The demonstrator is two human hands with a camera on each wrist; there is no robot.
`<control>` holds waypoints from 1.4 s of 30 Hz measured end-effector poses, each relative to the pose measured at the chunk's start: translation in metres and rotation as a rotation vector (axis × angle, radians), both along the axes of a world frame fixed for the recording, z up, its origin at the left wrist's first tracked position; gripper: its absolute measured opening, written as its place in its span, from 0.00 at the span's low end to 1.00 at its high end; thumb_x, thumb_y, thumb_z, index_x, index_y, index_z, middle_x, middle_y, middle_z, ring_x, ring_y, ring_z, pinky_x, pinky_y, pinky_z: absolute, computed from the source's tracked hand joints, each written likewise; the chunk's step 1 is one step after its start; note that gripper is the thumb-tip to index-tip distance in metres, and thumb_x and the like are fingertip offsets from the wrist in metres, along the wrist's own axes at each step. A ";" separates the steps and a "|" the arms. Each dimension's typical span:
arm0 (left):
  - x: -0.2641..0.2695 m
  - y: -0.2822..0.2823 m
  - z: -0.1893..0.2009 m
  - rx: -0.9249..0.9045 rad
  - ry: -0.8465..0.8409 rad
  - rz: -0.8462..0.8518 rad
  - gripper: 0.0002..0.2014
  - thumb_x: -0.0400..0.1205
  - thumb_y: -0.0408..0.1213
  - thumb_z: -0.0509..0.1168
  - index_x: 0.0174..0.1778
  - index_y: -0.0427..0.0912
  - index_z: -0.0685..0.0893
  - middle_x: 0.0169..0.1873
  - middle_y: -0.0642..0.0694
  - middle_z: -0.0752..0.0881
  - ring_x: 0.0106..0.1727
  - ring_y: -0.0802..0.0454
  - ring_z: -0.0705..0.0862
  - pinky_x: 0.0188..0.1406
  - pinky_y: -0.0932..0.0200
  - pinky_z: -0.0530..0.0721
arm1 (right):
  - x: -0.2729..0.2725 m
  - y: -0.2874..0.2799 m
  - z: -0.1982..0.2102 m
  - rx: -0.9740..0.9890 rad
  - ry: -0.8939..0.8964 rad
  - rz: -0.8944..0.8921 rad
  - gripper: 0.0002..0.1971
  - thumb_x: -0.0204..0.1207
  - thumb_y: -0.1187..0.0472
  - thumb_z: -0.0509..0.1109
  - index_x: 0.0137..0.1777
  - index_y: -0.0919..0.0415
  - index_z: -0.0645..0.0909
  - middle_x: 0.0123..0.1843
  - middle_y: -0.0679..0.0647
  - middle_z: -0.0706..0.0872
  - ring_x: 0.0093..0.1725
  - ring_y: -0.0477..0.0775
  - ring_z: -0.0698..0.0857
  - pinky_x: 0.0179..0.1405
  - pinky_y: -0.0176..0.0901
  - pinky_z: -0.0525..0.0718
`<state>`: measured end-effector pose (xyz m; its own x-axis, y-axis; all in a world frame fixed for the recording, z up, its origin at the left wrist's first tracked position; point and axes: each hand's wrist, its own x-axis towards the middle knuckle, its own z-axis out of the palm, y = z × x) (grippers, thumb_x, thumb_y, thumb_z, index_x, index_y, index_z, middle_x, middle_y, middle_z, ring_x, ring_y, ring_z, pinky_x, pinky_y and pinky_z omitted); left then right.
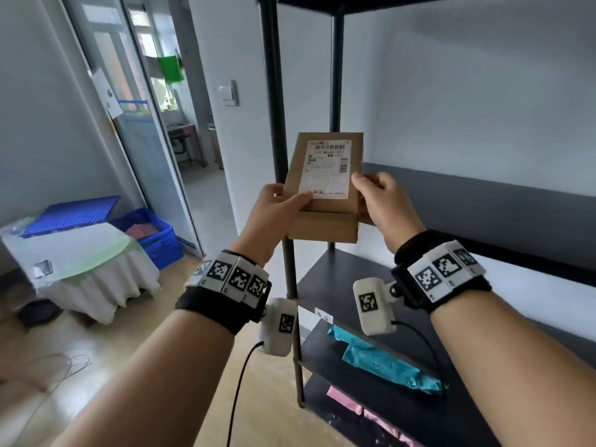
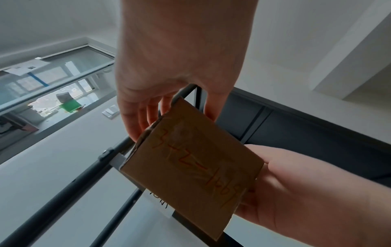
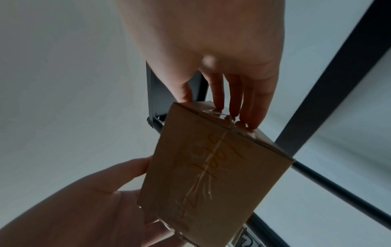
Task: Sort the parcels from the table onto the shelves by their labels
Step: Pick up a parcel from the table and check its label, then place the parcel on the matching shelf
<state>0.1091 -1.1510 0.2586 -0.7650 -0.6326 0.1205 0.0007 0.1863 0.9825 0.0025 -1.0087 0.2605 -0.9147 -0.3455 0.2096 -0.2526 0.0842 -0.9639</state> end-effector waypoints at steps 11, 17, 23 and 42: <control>-0.104 -0.025 0.028 -0.091 -0.036 -0.035 0.26 0.82 0.54 0.68 0.72 0.43 0.78 0.60 0.47 0.85 0.57 0.50 0.84 0.46 0.59 0.82 | -0.082 -0.019 0.034 0.188 0.117 -0.047 0.19 0.84 0.45 0.62 0.56 0.60 0.83 0.43 0.48 0.85 0.39 0.43 0.81 0.34 0.36 0.77; -0.136 -0.041 0.030 -0.147 -0.067 -0.100 0.27 0.86 0.51 0.64 0.77 0.40 0.76 0.59 0.47 0.83 0.56 0.51 0.82 0.45 0.61 0.79 | -0.101 -0.036 0.033 0.224 0.050 -0.079 0.25 0.83 0.44 0.61 0.70 0.61 0.81 0.59 0.53 0.87 0.52 0.51 0.83 0.45 0.40 0.79; -0.153 -0.052 0.028 -0.223 -0.102 -0.175 0.28 0.86 0.54 0.60 0.77 0.40 0.74 0.63 0.43 0.84 0.59 0.47 0.83 0.61 0.49 0.83 | -0.106 -0.047 0.032 0.236 -0.028 -0.178 0.26 0.83 0.43 0.62 0.71 0.63 0.81 0.55 0.56 0.87 0.47 0.52 0.85 0.44 0.44 0.85; -0.115 0.005 0.049 -0.584 0.209 -0.331 0.21 0.85 0.39 0.61 0.75 0.43 0.77 0.69 0.44 0.82 0.69 0.44 0.82 0.64 0.55 0.78 | -0.023 0.000 0.037 0.245 0.129 -0.520 0.22 0.81 0.53 0.68 0.73 0.59 0.80 0.71 0.54 0.83 0.69 0.56 0.82 0.67 0.47 0.78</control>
<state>-0.0060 -1.1464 0.3072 -0.8298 -0.1577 0.5354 0.3266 0.6407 0.6949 -0.0208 -1.0091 0.2975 -0.9494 0.0894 0.3009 -0.2323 0.4450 -0.8649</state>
